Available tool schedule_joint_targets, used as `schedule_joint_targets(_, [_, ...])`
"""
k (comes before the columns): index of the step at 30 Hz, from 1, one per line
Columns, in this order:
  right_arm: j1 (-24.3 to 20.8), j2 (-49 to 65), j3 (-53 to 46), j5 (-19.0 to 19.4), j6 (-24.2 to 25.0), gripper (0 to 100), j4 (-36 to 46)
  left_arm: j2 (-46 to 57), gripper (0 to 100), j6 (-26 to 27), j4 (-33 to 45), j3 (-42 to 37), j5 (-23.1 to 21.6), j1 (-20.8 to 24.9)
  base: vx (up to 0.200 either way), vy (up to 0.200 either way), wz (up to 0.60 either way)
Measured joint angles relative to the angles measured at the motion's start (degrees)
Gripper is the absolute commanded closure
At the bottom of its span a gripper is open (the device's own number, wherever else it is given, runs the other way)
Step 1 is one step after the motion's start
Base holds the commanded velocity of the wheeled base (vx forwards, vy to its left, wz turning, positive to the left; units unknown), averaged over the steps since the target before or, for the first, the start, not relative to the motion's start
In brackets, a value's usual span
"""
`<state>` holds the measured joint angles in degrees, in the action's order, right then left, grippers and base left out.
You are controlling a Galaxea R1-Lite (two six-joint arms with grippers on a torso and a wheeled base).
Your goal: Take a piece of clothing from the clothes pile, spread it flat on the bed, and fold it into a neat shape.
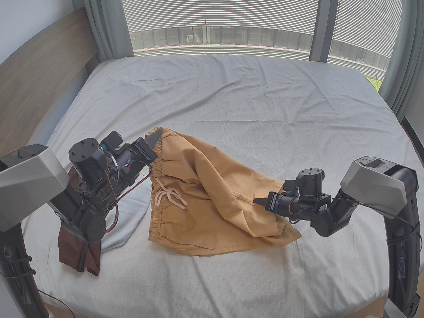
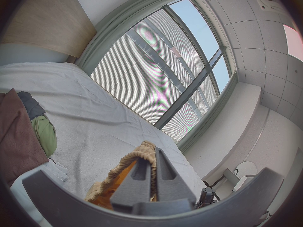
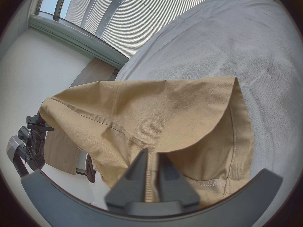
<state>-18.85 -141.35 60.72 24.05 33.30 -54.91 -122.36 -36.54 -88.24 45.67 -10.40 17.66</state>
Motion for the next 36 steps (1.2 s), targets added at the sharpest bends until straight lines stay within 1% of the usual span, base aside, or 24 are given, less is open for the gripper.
schedule_joint_targets(5, [0.1,-0.1,-0.2,0.0,-0.1,100,-0.4,0.0,100,-0.2,0.0,0.1,0.0,0.0,0.0,0.0,0.0])
schedule_joint_targets(10, [0.3,0.8,-1.1,0.0,0.0,100,-3.2,0.1,100,-0.3,0.0,0.6,-0.1,0.0,0.0,0.0,0.0])
schedule_joint_targets(16, [0.8,5.4,-4.9,0.3,0.1,100,-5.0,0.1,100,-0.6,0.0,1.7,-0.2,-0.1,0.0,0.0,0.0])
schedule_joint_targets(24, [1.4,13.0,-11.0,0.5,0.2,100,-10.3,2.6,100,-1.1,0.0,2.1,-0.4,-0.3,0.0,0.0,0.0])
schedule_joint_targets(32, [3.9,16.8,-14.2,2.1,0.3,100,-14.9,5.1,100,-1.1,-0.1,-0.1,-2.4,-1.6,0.0,0.0,0.0])
schedule_joint_targets(36, [5.5,17.5,-14.5,2.4,0.4,100,-15.3,5.2,100,-1.0,-0.1,-0.7,-2.6,-1.9,0.0,0.0,0.0])
